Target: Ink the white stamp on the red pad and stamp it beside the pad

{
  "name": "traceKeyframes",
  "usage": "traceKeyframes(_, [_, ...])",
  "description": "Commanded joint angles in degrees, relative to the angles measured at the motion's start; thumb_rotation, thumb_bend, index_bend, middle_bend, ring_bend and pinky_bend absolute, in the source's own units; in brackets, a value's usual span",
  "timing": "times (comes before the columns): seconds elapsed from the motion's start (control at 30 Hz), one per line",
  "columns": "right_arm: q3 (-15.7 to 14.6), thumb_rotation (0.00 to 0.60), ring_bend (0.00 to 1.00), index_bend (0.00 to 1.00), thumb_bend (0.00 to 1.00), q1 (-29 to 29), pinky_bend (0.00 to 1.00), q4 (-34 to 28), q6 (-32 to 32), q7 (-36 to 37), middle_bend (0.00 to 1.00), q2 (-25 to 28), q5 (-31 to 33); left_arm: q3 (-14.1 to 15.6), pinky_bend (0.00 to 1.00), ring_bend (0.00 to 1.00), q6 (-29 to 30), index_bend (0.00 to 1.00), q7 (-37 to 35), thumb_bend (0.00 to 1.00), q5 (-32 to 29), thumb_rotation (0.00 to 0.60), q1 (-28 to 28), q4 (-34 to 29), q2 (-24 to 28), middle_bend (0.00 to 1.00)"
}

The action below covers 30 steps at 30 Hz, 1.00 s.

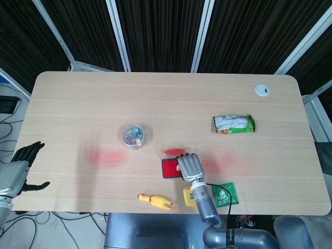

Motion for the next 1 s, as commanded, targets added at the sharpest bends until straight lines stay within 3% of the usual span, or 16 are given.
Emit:
traceKeyframes(0.03, [0.0, 0.600, 0.42, 0.51, 0.40, 0.0, 0.50, -0.1, 0.0, 0.0, 0.43, 0.0, 0.1, 0.0, 0.00, 0.00, 0.0, 0.00, 0.0, 0.00, 0.0, 0.600, 0.0, 0.0, 0.0, 0.00])
traceKeyframes(1.0, [0.1, 0.600, 0.42, 0.51, 0.40, 0.5, 0.50, -1.6, 1.1, -1.0, 0.43, 0.4, 0.9, 0.0, 0.00, 0.00, 0.2, 0.00, 0.1, 0.00, 0.0, 0.600, 0.1, 0.0, -0.1, 0.00])
